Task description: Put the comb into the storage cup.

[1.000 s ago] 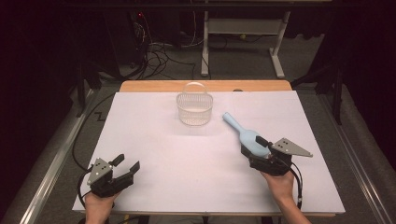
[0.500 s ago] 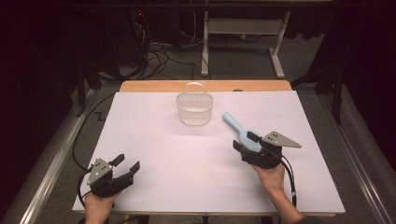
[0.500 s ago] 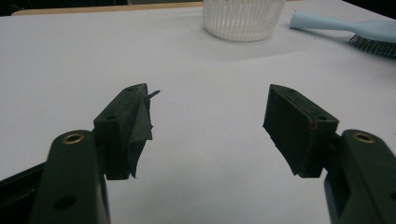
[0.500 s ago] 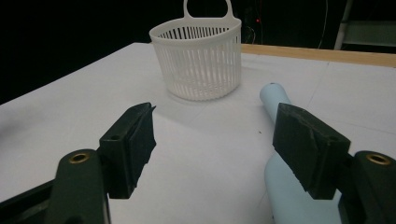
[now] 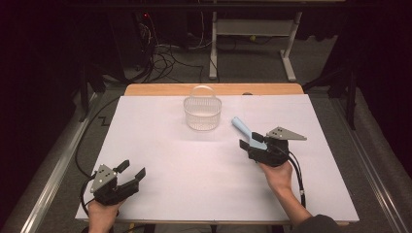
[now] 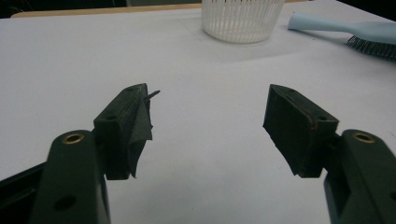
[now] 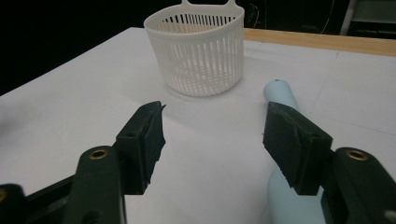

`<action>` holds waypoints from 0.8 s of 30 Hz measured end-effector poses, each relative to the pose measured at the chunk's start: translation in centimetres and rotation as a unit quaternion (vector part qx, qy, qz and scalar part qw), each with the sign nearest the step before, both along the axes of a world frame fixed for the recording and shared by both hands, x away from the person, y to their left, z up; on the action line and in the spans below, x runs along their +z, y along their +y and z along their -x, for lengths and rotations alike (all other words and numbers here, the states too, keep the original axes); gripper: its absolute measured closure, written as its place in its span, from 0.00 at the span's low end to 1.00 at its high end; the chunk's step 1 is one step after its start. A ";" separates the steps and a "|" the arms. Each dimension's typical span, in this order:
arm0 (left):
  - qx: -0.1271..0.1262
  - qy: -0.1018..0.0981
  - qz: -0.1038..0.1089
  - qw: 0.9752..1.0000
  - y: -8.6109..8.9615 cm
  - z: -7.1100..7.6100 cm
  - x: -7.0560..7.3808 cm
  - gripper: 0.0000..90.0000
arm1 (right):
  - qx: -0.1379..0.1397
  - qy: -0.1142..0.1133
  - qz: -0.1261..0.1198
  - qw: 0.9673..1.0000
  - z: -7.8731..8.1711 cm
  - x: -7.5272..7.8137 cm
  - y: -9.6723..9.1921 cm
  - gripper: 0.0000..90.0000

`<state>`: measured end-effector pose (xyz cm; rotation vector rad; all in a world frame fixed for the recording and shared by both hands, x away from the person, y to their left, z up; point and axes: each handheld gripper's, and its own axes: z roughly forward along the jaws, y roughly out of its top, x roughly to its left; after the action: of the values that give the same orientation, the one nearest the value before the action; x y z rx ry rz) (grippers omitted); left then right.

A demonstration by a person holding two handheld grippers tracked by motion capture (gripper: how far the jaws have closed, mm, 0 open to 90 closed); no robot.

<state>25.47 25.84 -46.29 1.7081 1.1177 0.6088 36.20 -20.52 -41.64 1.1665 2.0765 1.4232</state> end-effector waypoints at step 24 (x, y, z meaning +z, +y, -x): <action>-0.003 -0.003 0.000 1.000 0.0 0.1 0.1 0.36 | -0.005 0.088 0.085 0.993 -5.0 2.2 1.1 0.73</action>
<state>25.41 25.81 -46.20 1.7069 1.1076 0.6099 41.24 -19.39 -39.42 1.2699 2.2559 1.1493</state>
